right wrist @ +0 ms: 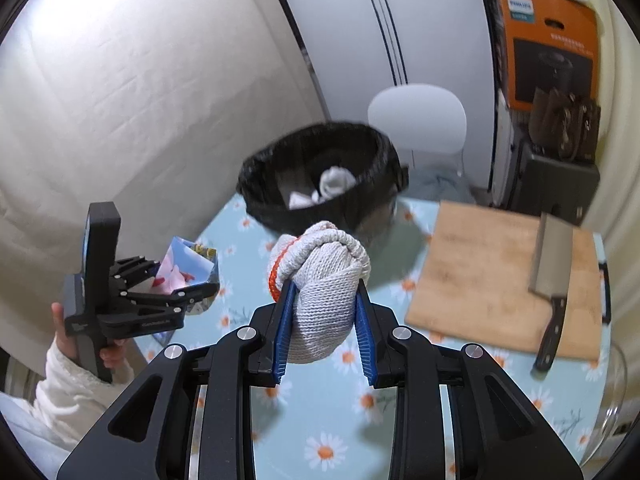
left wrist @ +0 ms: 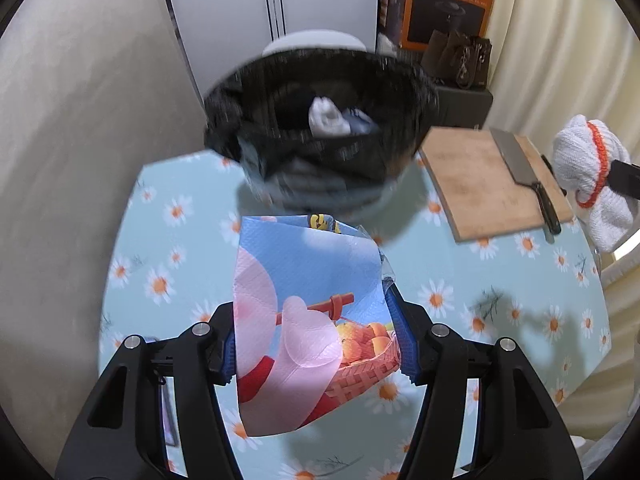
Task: Collect trash
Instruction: 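Carry the glove and snack bag over the trash bin and open both grippers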
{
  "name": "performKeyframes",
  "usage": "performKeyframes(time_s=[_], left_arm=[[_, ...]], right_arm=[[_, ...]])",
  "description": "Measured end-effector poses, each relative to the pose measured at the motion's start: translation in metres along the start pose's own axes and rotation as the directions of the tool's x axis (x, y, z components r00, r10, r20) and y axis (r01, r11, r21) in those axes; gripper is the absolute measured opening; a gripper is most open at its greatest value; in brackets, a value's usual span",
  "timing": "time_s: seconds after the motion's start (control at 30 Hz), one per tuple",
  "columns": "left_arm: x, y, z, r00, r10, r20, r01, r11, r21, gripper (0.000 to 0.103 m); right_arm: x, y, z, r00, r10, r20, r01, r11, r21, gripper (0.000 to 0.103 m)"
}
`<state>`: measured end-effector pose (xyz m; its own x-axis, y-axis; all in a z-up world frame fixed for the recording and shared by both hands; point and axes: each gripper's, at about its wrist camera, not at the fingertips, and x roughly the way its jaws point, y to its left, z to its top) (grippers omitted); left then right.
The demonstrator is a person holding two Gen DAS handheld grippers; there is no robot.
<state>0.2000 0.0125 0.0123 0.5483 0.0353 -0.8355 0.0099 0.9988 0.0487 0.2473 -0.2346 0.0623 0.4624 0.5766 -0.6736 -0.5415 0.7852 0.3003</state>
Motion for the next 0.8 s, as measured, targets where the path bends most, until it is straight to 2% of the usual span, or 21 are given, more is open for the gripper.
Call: performKeyframes(time_s=[0.23,0.33,0.6,0.8], left_arm=[[-0.025,0.008,0.05,0.994,0.008,0.11,-0.014,0.998,0.057,0.06],[-0.028,0.011,0.069,0.99,-0.013,0.141,0.003,0.998,0.067,0.06],[-0.011,0.017,0.116,0.984,-0.052,0.172,0.037,0.996,0.087,0.06],[0.02,0.028,0.137,0.986,-0.067,0.153,0.054,0.995,0.083,0.061]], right_arm=[[0.013,0.007,0.042,0.999,0.007,0.039,-0.005,0.999,-0.05,0.027],[0.023,0.01,0.06,0.999,0.016,0.048,-0.012,0.998,-0.069,0.027],[0.057,0.016,0.1,0.999,0.007,0.042,-0.002,0.993,-0.117,0.028],[0.094,0.015,0.122,1.0,-0.018,0.022,0.021,0.991,-0.134,0.028]])
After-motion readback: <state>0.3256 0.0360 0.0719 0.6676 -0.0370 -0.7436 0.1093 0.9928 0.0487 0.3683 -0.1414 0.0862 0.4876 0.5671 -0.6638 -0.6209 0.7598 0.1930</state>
